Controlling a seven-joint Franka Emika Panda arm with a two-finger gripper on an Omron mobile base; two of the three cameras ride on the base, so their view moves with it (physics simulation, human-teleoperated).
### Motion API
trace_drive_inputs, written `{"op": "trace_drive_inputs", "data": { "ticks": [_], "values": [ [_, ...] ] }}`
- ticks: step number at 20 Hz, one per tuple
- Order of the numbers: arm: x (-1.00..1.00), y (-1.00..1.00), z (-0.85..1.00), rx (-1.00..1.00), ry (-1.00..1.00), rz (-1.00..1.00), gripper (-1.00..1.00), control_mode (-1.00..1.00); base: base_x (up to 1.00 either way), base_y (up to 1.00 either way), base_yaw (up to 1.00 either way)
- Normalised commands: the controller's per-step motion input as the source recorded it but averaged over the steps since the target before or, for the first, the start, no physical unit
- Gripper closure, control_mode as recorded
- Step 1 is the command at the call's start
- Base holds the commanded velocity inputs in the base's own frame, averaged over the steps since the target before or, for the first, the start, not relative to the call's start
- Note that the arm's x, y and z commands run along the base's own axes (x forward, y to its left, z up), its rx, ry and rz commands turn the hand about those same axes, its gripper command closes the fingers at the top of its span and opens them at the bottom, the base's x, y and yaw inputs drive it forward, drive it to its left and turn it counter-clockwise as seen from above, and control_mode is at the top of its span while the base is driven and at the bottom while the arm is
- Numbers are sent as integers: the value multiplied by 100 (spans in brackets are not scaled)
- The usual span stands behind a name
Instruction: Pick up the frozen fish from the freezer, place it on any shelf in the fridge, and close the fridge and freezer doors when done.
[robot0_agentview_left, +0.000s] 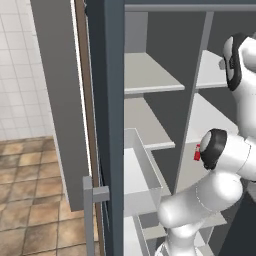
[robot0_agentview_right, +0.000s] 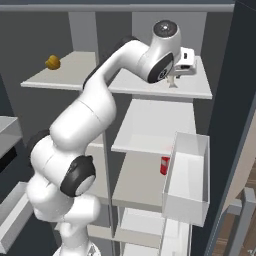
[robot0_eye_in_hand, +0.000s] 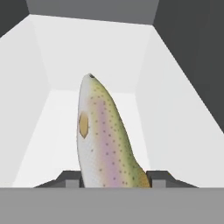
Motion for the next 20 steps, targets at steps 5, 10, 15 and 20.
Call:
{"op": "trace_drive_inputs", "data": {
  "ticks": [5,10,15,20],
  "values": [
    [72,0,-6,-1,0,0,-100,-100,0,0,0],
    [5,5,-2,0,-6,0,-100,-100,0,0,0],
    [-59,27,-9,0,-20,0,-100,-100,0,0,0],
    [-100,55,-34,0,-28,0,-100,-100,0,0,0]
  ]
}}
